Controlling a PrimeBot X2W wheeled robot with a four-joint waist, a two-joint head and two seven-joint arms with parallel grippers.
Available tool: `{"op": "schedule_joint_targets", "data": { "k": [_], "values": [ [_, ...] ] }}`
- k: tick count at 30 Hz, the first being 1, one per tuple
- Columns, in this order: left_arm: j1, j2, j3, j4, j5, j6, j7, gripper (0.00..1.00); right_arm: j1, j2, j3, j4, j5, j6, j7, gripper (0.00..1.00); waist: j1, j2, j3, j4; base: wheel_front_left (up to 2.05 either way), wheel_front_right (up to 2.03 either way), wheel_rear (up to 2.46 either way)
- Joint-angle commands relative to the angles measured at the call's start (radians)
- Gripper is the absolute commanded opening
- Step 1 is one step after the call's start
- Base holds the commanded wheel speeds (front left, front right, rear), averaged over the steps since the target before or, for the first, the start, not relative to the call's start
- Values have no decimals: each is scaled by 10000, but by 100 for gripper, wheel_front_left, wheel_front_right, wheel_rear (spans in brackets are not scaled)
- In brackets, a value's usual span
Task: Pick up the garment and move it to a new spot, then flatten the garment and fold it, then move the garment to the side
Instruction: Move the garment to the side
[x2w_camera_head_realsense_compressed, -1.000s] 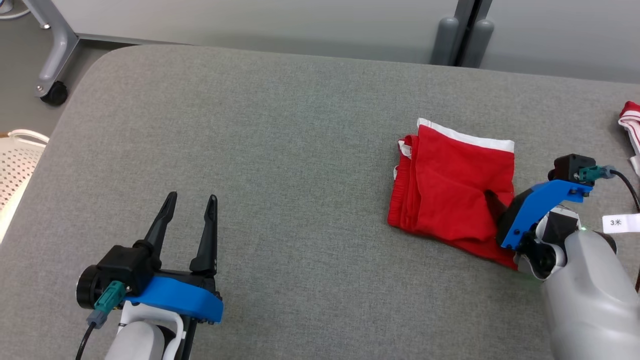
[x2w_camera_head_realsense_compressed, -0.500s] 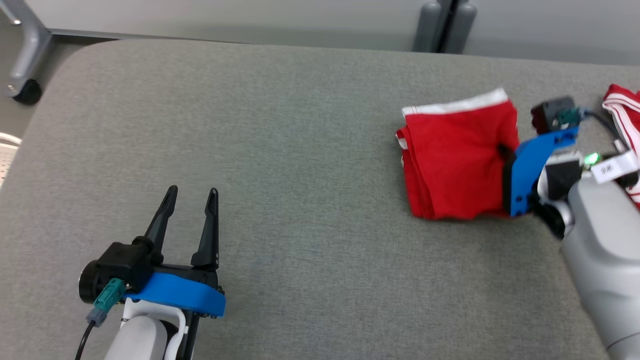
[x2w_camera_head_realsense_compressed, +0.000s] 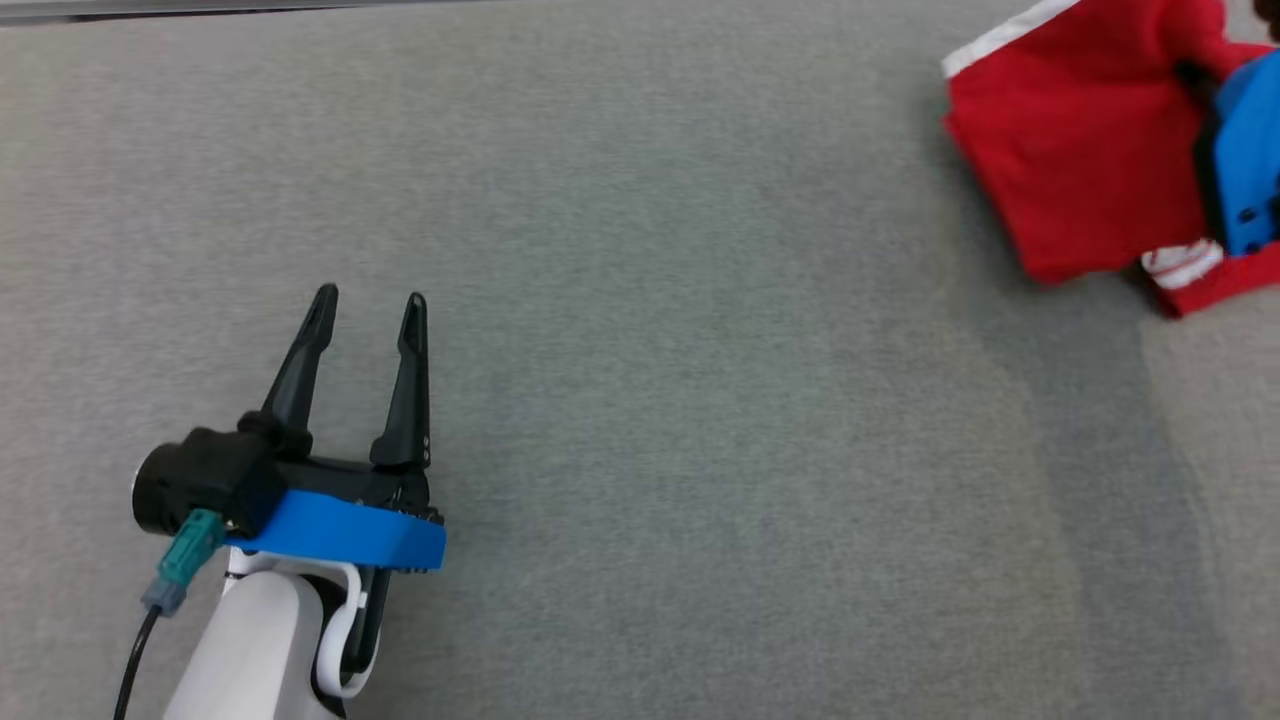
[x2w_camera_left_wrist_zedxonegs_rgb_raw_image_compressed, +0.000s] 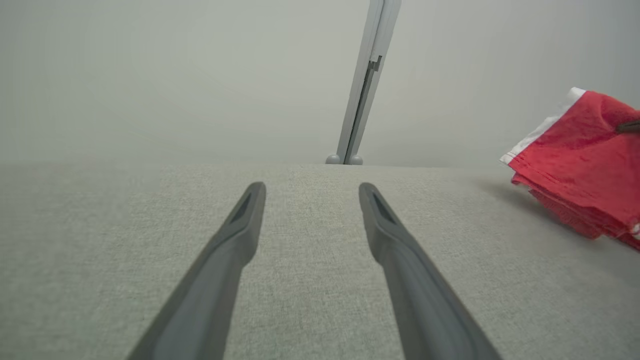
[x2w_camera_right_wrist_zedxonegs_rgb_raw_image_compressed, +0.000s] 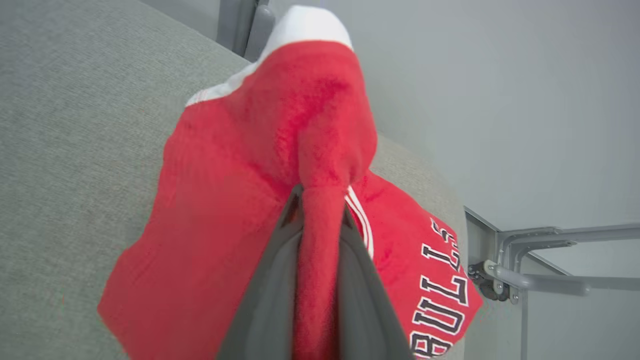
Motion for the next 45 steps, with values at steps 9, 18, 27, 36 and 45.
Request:
{"op": "schedule_joint_targets", "data": {
  "k": [9, 18, 27, 36, 45],
  "values": [
    [-727, 268, -13, -527, 363, 65, -126, 100, -767, -1422, 272, -609, 75, -4, -409, 0, -2, -1, 859, -1016, 0, 0, 0],
    [-887, 518, -178, -933, 450, 59, 159, 100, -497, -1692, -712, 344, -604, -2, -1682, 0, -2, -1, 1463, -998, 0, 0, 0],
    [-853, 689, -242, -1296, 514, 190, 401, 100, -313, -1373, -1671, 1041, -1881, -4, -2373, 100, -2, -1, 1802, -926, 0, 0, 0],
    [-744, 676, -374, -1283, 479, 263, 481, 100, 27, -643, -2557, 1363, -3218, -4, -2976, 100, -2, -1, 1408, -885, 0, 0, 0],
    [-236, 480, -414, -750, 250, 359, 198, 100, 1069, 197, -3331, 1109, -3202, -2, -4145, 100, -2, -1, 83, -665, 0, 0, 0]
  ]
}}
